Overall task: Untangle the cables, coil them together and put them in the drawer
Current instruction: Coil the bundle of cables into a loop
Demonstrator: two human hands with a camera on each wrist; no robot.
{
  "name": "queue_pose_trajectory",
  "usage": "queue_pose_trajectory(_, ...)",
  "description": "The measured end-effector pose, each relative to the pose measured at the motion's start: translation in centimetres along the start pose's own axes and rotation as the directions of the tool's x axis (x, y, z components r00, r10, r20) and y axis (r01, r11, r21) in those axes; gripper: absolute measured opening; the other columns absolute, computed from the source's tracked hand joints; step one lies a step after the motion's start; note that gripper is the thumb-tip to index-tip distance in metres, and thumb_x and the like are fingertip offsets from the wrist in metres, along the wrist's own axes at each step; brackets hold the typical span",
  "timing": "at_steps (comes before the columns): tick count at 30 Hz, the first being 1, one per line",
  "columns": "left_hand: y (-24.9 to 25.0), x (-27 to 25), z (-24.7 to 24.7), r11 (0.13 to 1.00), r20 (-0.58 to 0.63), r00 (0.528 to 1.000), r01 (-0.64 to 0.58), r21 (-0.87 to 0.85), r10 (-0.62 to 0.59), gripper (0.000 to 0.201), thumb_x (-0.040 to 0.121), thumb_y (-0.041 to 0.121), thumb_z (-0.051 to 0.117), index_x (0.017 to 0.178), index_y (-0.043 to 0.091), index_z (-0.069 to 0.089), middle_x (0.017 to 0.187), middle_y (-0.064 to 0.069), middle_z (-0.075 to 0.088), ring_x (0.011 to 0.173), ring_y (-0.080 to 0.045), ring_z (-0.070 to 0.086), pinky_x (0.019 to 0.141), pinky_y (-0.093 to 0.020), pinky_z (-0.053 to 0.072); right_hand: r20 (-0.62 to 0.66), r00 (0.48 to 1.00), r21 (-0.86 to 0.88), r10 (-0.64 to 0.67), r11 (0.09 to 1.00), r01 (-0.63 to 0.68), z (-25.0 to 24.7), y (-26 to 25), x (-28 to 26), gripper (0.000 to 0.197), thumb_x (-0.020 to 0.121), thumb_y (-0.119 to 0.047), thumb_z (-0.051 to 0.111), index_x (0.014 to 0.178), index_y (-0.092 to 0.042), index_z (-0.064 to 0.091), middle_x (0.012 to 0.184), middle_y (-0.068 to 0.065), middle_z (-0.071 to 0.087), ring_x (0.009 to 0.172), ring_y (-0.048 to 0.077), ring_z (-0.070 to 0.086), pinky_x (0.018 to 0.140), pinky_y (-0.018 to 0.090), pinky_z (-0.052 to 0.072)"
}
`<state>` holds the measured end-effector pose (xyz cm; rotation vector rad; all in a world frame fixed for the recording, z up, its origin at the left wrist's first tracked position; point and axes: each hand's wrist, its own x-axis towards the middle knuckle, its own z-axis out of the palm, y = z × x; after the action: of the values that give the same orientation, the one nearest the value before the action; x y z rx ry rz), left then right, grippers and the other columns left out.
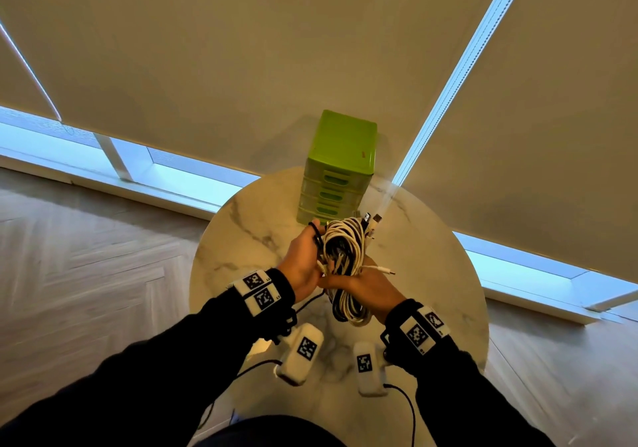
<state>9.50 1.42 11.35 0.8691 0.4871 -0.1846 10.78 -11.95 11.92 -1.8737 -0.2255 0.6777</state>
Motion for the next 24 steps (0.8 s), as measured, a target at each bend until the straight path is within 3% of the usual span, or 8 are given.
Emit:
queue_pose_trajectory(2,0.0,0.0,0.2,0.999,0.011,1.0,-0.019,0.034,0.019,0.044,0.107,0.027,0.032,0.086,0.009,0.067,0.074,-0.007,0.074,0.063,-0.014,0.071,0.069,-0.033,0.051,0.014,0.999,-0.014,0.051,0.999,-0.051,-0.3,0.2,0.1,0.043,0.067,-0.028,0.087,0.107,-0.031,0.073,0.103,-0.007,0.076,0.102,0.016,0.069,0.096,0.043,0.054)
queue_pose_trajectory(5,0.4,0.1,-0.6,0.99,0.008,0.999,-0.038,0.137,0.038,0.043,0.105,0.026,0.026,0.114,0.008,0.064,0.098,-0.011,0.069,0.078,-0.017,0.065,0.072,-0.03,0.052,0.061,0.998,0.003,0.034,0.999,-0.034,-0.4,0.7,-0.3,0.029,0.067,-0.031,0.083,0.092,-0.016,0.078,0.095,0.005,0.077,0.096,0.028,0.071,0.095,0.051,0.054)
queue_pose_trajectory(8,0.0,0.0,-2.5,0.953,0.06,0.998,-0.038,0.301,0.021,0.046,0.108,0.034,0.023,0.139,0.016,0.051,0.125,-0.005,0.065,0.113,-0.019,0.061,0.106,-0.037,0.045,-0.016,1.0,0.223,0.009,0.975,-0.005,-0.4,0.9,-0.4,0.014,0.079,-0.013,0.077,0.083,0.001,0.075,0.086,0.022,0.074,0.085,0.041,0.071,0.087,0.051,0.058)
queue_pose_trajectory(10,-1.1,-0.4,-4.0,0.892,0.104,0.994,-0.027,0.45,-0.022,0.043,0.107,0.041,0.03,0.14,0.02,0.048,0.132,-0.002,0.061,0.125,-0.019,0.055,0.117,-0.04,0.035,-0.084,0.996,0.431,0.02,0.902,0.018,-0.5,0.8,-0.3,0.009,0.081,-0.004,0.075,0.084,0.003,0.072,0.082,0.027,0.068,0.081,0.044,0.067,0.082,0.051,0.056)
queue_pose_trajectory(12,-2.9,-0.8,-5.9,0.804,0.182,0.981,-0.049,0.592,-0.074,0.043,0.104,0.043,0.043,0.131,0.013,0.058,0.125,-0.005,0.067,0.117,-0.02,0.062,0.114,-0.041,0.041,-0.119,0.992,0.578,0.028,0.815,0.046,-0.9,0.7,0.1,0.01,0.081,-0.001,0.072,0.09,0.001,0.069,0.081,0.025,0.063,0.081,0.043,0.064,0.085,0.054,0.052)
queue_pose_trajectory(17,-4.7,-3.0,-8.6,0.599,0.395,0.917,-0.287,0.748,-0.054,0.038,0.11,0.031,0.032,0.117,0.01,0.063,0.089,-0.008,0.067,0.086,-0.017,0.065,0.09,-0.03,0.054,-0.03,0.997,0.788,-0.066,0.612,0.065,-1.8,-0.8,-0.4,0.02,0.086,-0.006,0.059,0.076,-0.01,0.076,0.076,0.011,0.068,0.081,0.028,0.069,0.111,0.057,0.037)
queue_pose_trajectory(20,-4.4,-3.0,-8.4,0.498,0.397,0.916,-0.313,0.809,-0.068,0.039,0.109,0.039,0.035,0.109,0.018,0.067,0.079,0.002,0.06,0.076,-0.01,0.059,0.082,-0.027,0.051,0.047,0.987,0.831,-0.153,0.555,0.046,-1.5,-1.6,-0.9,0.024,0.087,-0.009,0.053,0.078,-0.013,0.075,0.076,0.008,0.067,0.082,0.027,0.07,0.092,0.048,0.053)
queue_pose_trajectory(24,-2.1,-2.1,-10.0,0.229,0.357,0.933,-0.358,0.905,0.045,0.035,0.095,0.059,0.054,0.086,0.03,0.073,0.074,0.019,0.065,0.071,-0.004,0.058,0.072,-0.022,0.047,0.204,0.978,0.658,-0.044,0.746,-0.103,-2.1,-2.2,-1.1,0.012,0.081,-0.013,0.061,0.079,-0.005,0.07,0.076,0.014,0.061,0.071,0.03,0.064,0.068,0.04,0.054)
